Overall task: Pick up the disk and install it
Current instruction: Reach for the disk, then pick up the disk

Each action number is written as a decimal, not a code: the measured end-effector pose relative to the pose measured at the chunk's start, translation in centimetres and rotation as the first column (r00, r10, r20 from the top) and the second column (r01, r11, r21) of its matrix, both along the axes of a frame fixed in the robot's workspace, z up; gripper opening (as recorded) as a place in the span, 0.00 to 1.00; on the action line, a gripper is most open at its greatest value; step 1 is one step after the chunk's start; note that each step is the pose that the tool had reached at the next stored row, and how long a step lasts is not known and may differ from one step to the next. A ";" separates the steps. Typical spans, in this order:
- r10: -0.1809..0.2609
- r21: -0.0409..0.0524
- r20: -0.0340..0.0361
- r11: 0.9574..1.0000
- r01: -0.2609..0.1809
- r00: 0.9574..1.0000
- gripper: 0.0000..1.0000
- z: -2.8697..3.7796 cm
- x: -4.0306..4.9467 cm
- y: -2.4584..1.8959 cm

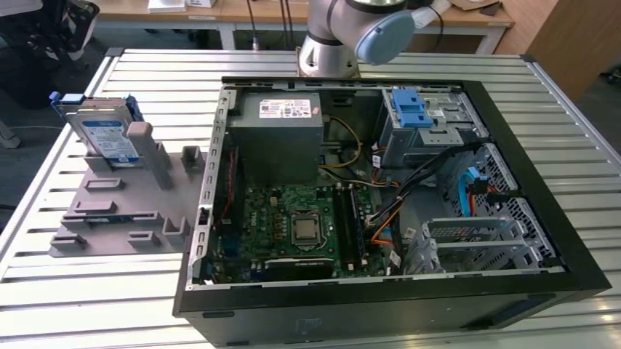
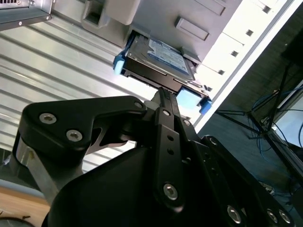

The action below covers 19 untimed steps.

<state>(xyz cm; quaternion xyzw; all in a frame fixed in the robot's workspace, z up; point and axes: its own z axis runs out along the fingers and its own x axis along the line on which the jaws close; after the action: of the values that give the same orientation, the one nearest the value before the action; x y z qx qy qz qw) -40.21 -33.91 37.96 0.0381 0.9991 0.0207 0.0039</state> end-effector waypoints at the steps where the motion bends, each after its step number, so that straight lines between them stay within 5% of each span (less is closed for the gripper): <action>1: 0.000 0.000 -0.001 1.000 0.000 1.000 0.11 -0.04 -0.25 0.00; 13: 0.000 -0.001 -0.007 1.000 0.000 1.000 0.11 -0.51 -2.22 0.00; 19: 0.000 -0.001 -0.007 1.000 0.000 1.000 0.11 -0.55 -2.40 0.00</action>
<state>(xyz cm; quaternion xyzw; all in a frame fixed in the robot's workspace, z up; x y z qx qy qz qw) -42.60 -33.91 37.41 0.0381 0.9991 0.0201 0.0003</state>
